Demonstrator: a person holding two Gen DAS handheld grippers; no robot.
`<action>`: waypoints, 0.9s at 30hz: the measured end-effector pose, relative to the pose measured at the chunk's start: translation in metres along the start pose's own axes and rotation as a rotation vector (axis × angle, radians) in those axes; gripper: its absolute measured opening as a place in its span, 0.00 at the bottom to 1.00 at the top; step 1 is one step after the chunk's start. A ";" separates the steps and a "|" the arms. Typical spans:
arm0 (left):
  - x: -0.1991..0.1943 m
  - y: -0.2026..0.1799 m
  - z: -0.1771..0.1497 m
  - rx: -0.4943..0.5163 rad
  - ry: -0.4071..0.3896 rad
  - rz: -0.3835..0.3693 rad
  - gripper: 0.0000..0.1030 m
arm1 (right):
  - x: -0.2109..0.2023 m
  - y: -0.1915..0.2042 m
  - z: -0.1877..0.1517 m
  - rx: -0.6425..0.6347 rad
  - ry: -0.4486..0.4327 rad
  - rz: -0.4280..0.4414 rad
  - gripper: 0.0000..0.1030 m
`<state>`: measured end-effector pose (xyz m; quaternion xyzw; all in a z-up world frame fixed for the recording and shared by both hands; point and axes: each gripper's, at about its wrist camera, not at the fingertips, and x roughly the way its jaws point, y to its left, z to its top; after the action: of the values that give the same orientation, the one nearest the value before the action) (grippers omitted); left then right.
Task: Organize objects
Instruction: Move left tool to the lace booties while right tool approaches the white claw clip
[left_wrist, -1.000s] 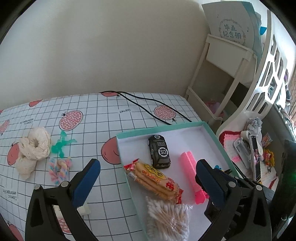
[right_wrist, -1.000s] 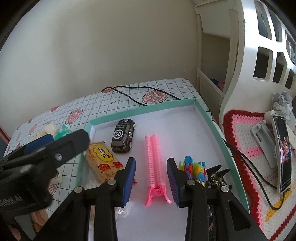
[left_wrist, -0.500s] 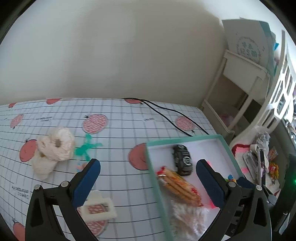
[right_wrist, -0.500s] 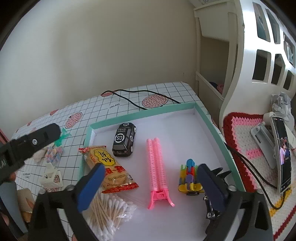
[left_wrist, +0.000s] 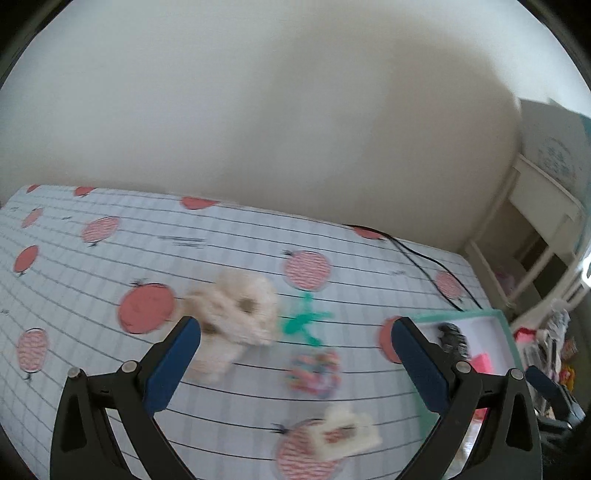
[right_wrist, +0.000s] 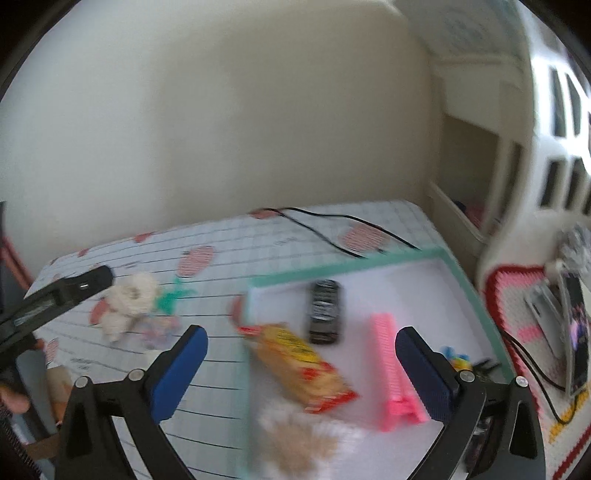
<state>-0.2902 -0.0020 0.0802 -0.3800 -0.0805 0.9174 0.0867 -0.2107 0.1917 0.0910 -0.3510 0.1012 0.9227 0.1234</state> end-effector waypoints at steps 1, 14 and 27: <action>0.000 0.006 0.001 -0.006 0.000 0.010 1.00 | -0.001 0.014 0.001 -0.026 -0.003 0.021 1.00; 0.021 0.041 0.017 0.012 0.061 0.095 1.00 | 0.016 0.109 -0.025 -0.199 0.051 0.115 1.00; 0.066 0.051 0.004 0.006 0.170 0.070 1.00 | 0.055 0.121 -0.050 -0.223 0.153 0.109 1.00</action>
<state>-0.3439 -0.0371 0.0266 -0.4587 -0.0568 0.8846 0.0622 -0.2560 0.0715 0.0293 -0.4258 0.0260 0.9041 0.0250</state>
